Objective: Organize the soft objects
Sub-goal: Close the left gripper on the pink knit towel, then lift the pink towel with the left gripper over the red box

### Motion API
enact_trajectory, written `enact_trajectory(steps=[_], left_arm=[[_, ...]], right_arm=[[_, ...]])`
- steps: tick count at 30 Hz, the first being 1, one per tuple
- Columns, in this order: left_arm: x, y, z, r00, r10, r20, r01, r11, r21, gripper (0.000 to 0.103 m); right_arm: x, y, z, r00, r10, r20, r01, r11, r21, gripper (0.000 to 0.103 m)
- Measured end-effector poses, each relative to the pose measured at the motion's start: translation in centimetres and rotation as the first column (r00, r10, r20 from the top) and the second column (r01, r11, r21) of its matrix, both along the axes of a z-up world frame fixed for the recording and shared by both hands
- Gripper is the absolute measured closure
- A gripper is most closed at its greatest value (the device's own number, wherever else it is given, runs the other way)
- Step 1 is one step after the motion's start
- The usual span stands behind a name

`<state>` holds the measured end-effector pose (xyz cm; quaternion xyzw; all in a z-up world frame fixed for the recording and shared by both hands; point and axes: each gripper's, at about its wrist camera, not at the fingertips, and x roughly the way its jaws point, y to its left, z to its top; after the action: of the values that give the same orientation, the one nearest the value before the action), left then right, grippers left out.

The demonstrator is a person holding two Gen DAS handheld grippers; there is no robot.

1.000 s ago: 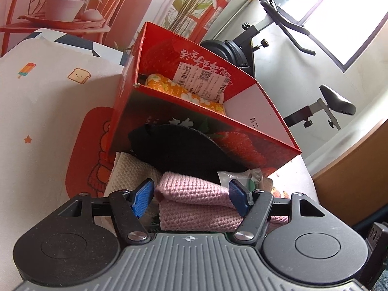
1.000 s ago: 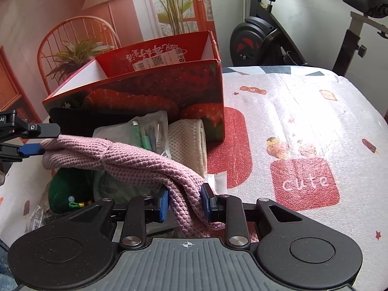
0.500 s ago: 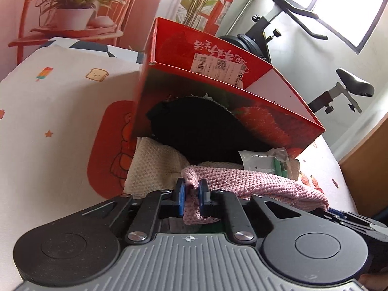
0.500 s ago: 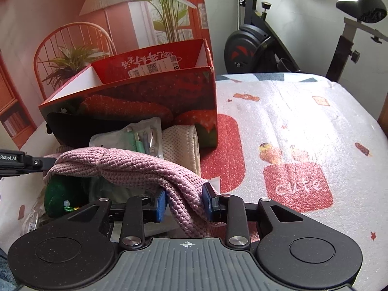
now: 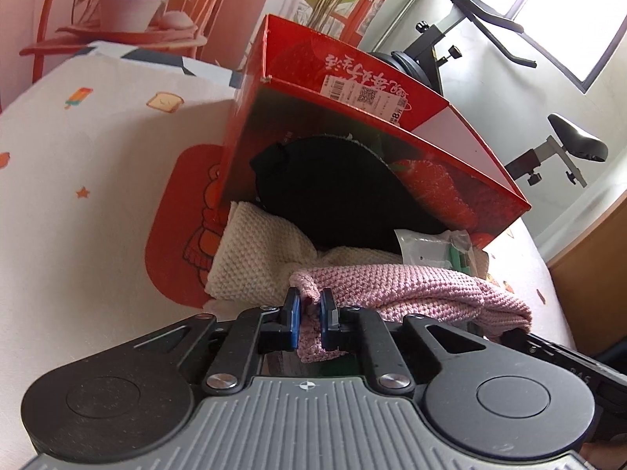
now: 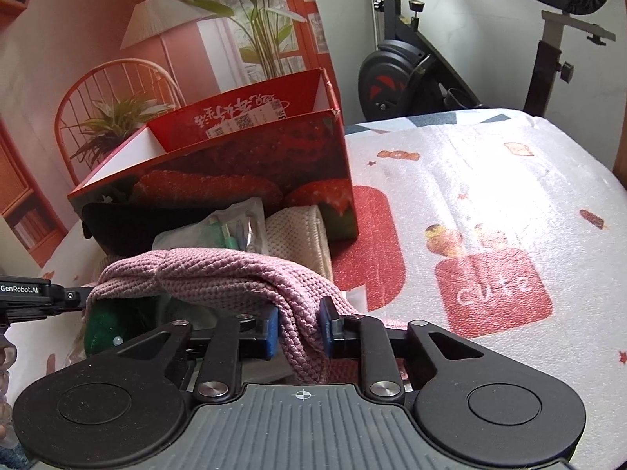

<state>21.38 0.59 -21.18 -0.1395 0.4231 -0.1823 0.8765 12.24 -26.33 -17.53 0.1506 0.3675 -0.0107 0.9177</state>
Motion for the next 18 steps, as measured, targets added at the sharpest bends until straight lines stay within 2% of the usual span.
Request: enact_trajectory(steps=[9, 14, 18], left_arm=[[-0.2, -0.1, -0.1, 1.0, -0.013, 0.0, 0.013, 1.0, -0.025, 0.092], [-0.9, -0.4, 1.0, 0.996, -0.015, 0.086, 0.012, 1.0, 0.027, 0.093], [-1.3, 0.3, 2.8, 0.987, 0.006, 0.161, -0.01, 1.0, 0.024, 0.094]], right_arm=[[0.0, 0.4, -0.3, 1.0, 0.008, 0.004, -0.008, 0.999, 0.036, 0.09], [-0.2, 0.4, 0.3, 0.999, 0.017, 0.041, -0.019, 0.999, 0.048, 0.092], [-0.1, 0.3, 1.7, 0.994, 0.023, 0.103, -0.029, 0.998, 0.061, 0.093]])
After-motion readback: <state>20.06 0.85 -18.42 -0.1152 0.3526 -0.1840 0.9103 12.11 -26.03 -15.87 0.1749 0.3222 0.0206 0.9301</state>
